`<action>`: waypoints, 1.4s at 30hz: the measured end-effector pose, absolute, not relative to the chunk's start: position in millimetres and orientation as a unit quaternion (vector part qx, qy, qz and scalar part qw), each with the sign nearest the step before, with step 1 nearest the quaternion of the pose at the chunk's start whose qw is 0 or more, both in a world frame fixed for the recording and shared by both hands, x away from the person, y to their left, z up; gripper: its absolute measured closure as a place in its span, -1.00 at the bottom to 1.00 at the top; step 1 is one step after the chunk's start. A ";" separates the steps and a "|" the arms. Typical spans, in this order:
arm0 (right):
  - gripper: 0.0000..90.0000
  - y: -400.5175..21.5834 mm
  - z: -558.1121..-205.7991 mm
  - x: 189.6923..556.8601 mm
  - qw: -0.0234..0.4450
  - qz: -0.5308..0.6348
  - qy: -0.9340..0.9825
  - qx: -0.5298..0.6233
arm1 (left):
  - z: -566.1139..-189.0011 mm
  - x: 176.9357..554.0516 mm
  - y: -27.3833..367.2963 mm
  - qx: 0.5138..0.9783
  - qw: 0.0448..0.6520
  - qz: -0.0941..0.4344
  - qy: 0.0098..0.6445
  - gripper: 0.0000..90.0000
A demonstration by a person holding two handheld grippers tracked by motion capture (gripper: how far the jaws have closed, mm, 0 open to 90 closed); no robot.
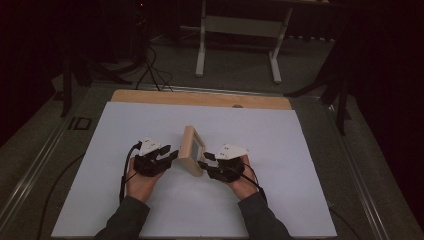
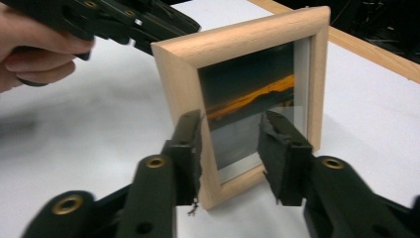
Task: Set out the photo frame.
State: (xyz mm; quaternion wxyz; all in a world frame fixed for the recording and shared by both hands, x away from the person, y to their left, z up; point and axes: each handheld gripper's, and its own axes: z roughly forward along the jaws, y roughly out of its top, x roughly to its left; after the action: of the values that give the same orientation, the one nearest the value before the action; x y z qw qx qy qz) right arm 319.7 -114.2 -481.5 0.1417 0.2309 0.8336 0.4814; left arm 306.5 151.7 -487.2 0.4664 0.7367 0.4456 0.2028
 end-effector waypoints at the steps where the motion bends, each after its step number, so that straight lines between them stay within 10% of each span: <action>1: 0.31 -114.2 -481.5 319.7 0.142 0.481 0.834 0.231 | -487.2 306.5 151.7 0.737 0.466 0.203 0.446 0.30; 42: 0.04 -136.4 -475.1 328.5 0.153 0.488 0.815 0.273 | -455.6 290.4 156.4 0.709 0.510 0.216 0.435 -0.38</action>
State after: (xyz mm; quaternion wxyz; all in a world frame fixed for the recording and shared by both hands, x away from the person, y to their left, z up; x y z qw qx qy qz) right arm 328.5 -136.4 -475.1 0.1533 0.2726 0.8151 0.4876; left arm 290.4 156.4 -455.6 0.5104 0.7094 0.4355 0.2161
